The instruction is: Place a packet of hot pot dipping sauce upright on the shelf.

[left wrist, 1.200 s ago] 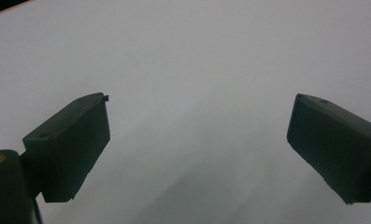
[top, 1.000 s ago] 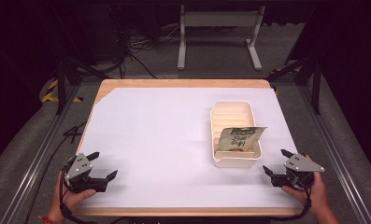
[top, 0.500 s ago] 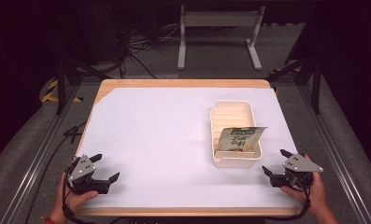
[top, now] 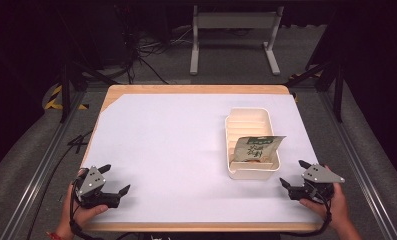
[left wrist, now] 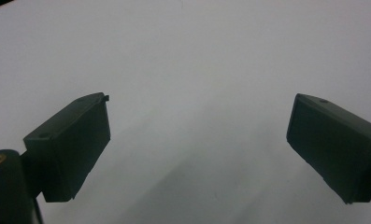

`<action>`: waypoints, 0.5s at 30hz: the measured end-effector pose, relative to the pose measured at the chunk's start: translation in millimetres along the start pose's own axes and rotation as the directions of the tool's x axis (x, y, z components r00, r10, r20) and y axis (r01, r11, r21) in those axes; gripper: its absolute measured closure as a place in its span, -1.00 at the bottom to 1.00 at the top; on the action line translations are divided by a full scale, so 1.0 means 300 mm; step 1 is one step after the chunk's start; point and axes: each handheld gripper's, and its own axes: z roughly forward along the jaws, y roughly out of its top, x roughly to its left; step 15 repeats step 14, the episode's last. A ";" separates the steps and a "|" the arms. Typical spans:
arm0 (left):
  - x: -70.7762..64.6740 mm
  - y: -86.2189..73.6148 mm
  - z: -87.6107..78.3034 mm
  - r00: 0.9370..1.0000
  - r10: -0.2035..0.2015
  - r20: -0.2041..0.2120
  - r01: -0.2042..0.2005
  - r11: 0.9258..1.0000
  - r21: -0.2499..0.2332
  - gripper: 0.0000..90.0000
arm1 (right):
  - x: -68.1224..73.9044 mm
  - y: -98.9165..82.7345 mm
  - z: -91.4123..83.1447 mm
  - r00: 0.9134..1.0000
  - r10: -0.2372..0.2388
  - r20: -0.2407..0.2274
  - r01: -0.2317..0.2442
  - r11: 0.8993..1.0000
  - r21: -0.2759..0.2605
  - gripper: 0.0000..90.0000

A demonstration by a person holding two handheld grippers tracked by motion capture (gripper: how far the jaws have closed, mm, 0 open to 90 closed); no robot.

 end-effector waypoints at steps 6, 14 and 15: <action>-0.007 0.003 -0.001 1.000 0.019 -0.020 -0.019 1.000 0.002 -0.84 | -0.007 -0.002 -0.005 1.000 -0.007 0.008 0.007 1.000 -0.002 -0.71; -0.009 -0.001 0.001 1.000 0.012 -0.012 -0.012 1.000 -0.007 -0.83 | -0.018 -0.004 -0.008 1.000 0.013 0.017 -0.013 1.000 -0.013 -0.71; -0.009 -0.001 0.001 1.000 0.012 -0.012 -0.012 1.000 -0.007 -0.83 | -0.018 -0.004 -0.008 1.000 0.013 0.017 -0.013 1.000 -0.013 -0.71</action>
